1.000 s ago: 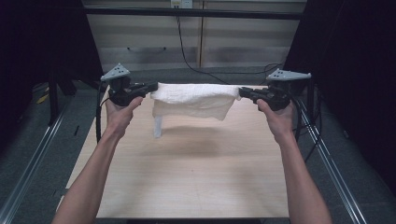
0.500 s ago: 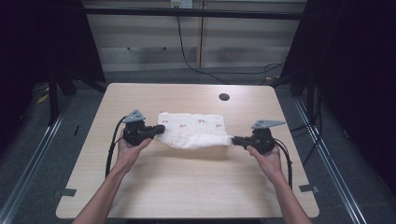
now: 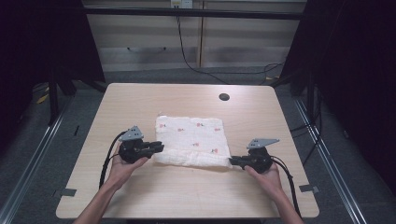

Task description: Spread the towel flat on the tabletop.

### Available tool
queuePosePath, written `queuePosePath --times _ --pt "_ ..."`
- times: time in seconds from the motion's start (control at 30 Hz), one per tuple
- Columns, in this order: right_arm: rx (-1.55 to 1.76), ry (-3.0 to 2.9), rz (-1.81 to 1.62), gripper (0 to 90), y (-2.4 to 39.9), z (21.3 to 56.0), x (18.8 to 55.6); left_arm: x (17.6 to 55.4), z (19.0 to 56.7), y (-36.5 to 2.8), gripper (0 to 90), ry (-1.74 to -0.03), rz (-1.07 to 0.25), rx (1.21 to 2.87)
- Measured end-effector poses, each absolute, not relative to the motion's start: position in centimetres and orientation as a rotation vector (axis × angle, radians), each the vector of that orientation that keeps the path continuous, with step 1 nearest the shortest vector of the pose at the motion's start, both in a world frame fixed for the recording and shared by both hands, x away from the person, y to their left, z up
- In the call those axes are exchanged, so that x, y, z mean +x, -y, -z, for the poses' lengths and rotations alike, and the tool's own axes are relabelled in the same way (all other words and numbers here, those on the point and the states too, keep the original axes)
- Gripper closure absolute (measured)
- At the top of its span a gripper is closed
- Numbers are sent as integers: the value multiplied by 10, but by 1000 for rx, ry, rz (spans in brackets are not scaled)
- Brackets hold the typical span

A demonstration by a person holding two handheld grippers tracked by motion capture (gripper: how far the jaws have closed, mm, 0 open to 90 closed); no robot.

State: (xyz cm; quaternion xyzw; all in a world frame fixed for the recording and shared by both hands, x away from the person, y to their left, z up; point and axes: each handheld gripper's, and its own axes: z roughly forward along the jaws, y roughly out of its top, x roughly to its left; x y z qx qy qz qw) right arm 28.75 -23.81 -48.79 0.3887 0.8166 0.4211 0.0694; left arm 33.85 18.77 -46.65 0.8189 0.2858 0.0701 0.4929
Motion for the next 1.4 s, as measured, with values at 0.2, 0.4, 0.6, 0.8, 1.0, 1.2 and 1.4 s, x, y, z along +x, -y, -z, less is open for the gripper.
queuePosePath --times 0.2,0.4,0.6,0.8,1.0,1.2,1.4 --pt "1154 -2460 -1291 727 235 483 280 338 475 -193 722 -730 -143 1968" --pt "1152 -2444 -1319 747 236 479 283 355 489 -196 668 -828 -126 1985" --pt "1148 -2494 -1283 768 230 488 285 363 503 -187 645 -850 -135 2058" --pt "1185 -2502 -1243 710 229 497 288 362 507 -181 855 -826 -163 2118" --pt "1174 -2509 -1243 858 230 498 284 355 491 -186 871 -778 -153 2054" --pt "1142 -2481 -1288 890 231 488 277 334 473 -189 863 -682 -157 2034" --pt "1098 -2503 -1306 875 229 483 265 316 475 -196 855 -636 -133 2076"
